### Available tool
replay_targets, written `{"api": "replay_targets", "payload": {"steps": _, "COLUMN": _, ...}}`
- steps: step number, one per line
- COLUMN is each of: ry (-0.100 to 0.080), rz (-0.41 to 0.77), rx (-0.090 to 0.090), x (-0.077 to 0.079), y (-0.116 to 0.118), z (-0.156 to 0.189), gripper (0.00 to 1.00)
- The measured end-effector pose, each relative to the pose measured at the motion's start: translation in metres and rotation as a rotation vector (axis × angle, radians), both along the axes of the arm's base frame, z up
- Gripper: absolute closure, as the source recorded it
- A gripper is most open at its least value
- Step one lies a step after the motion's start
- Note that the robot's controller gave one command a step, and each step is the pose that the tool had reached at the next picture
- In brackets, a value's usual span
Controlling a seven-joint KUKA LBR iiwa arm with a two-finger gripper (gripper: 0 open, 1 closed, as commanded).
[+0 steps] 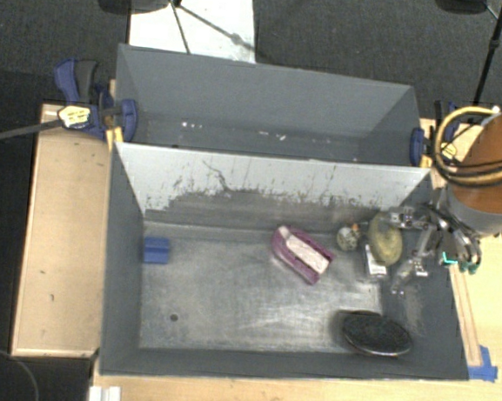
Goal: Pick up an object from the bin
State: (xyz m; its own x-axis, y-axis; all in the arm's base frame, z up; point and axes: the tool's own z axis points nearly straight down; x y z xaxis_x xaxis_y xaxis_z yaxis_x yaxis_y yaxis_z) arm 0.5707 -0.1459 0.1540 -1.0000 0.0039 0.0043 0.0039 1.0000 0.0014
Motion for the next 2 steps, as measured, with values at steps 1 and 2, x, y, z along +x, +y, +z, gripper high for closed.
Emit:
{"api": "replay_targets", "payload": {"steps": 1, "ry": -0.017, "rz": 0.244, "rx": -0.005, "x": 0.006, "y": 0.009, "z": -0.071, "gripper": 0.0}}
{"api": "replay_targets", "payload": {"steps": 2, "ry": -0.01, "rz": 0.227, "rx": 0.001, "x": 0.017, "y": -0.005, "z": -0.075, "gripper": 0.0}}
